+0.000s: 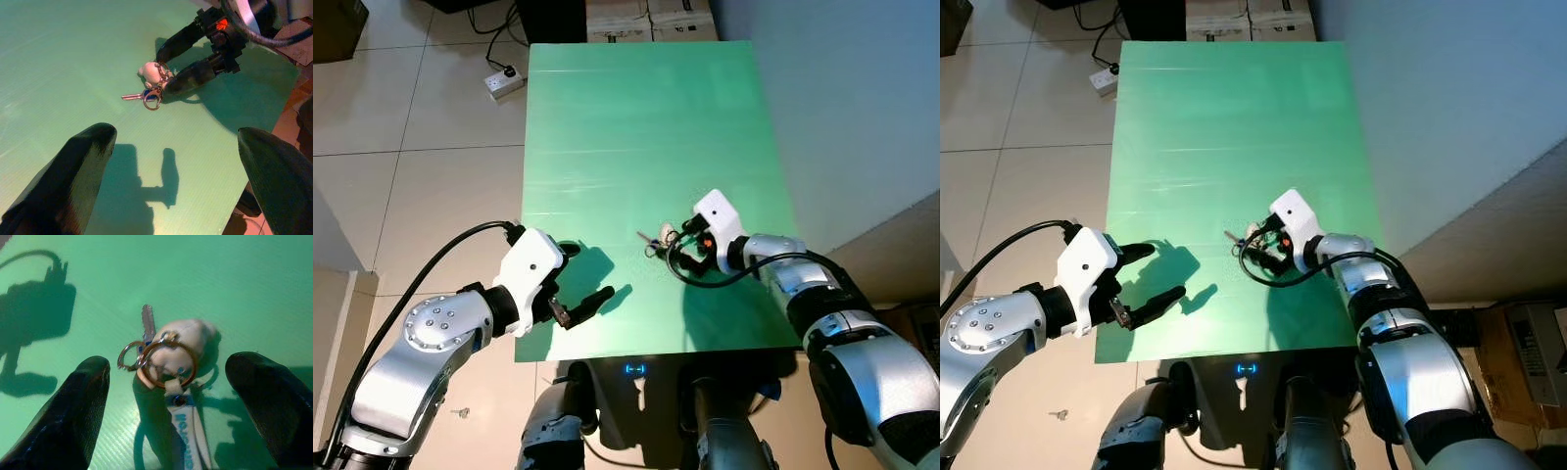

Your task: Hang keys on a hook

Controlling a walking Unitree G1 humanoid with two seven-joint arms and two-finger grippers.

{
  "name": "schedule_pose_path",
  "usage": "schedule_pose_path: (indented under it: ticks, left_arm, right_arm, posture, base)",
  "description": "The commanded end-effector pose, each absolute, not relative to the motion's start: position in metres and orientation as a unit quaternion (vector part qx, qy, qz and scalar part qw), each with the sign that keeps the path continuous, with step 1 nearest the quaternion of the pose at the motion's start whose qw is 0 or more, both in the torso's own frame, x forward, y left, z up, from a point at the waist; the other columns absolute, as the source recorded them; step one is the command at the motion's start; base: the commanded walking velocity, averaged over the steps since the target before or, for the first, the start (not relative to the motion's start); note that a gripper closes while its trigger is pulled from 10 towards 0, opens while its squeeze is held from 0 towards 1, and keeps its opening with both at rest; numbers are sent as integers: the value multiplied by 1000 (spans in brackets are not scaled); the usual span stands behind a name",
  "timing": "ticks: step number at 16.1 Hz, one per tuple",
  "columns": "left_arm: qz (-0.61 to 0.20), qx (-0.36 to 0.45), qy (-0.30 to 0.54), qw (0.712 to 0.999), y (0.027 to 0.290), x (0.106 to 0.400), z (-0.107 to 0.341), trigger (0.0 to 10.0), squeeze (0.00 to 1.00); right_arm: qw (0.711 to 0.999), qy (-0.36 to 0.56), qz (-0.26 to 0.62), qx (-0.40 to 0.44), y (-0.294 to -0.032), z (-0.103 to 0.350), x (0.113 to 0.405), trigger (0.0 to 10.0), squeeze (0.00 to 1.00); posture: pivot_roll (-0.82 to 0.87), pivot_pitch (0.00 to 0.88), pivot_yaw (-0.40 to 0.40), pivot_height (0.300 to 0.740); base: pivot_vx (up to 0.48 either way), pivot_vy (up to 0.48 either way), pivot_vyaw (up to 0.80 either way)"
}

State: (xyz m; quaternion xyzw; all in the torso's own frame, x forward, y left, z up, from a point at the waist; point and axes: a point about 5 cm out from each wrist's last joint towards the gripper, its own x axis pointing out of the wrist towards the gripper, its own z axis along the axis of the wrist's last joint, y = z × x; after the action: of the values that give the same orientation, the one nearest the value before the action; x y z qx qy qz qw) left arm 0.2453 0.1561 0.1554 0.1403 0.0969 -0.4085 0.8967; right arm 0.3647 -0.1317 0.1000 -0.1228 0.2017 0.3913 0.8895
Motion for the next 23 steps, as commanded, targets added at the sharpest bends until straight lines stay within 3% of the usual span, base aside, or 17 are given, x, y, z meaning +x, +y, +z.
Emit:
schedule_pose_path:
  ticks: [1,2,3,4,7,23]
  left_arm:
    - [-421,140,102,890,154,241,154,10000,0]
    - [-422,140,103,890,154,240,154,10000,0]
    - [-423,140,103,889,154,240,154,10000,0]
    - [-425,141,104,888,153,240,154,10000,0]
    - [-426,141,104,888,152,239,154,10000,0]
    - [-424,144,102,888,153,241,155,10000,0]
  right_arm:
    - [886,211,394,-127,-130,95,362,8627,0]
    - [885,213,393,-128,-128,94,362,4745,0]
    - [885,214,393,-128,-128,94,362,4745,0]
    - [885,214,392,-128,-128,94,362,2000,0]
    - [887,209,391,-125,-128,93,362,0,0]
    - [888,214,392,-109,-131,90,359,0,0]
  posture:
    - [22,368,15,740]
    - [21,369,17,740]
    - [21,369,17,740]
    - [21,368,17,740]
    - [22,370,18,740]
    - [24,375,14,740]
  base:
    - [0,0,0]
    - [0,0,0]
    - [0,0,0]
    - [0,0,0]
    - [0,0,0]
    - [0,0,0]
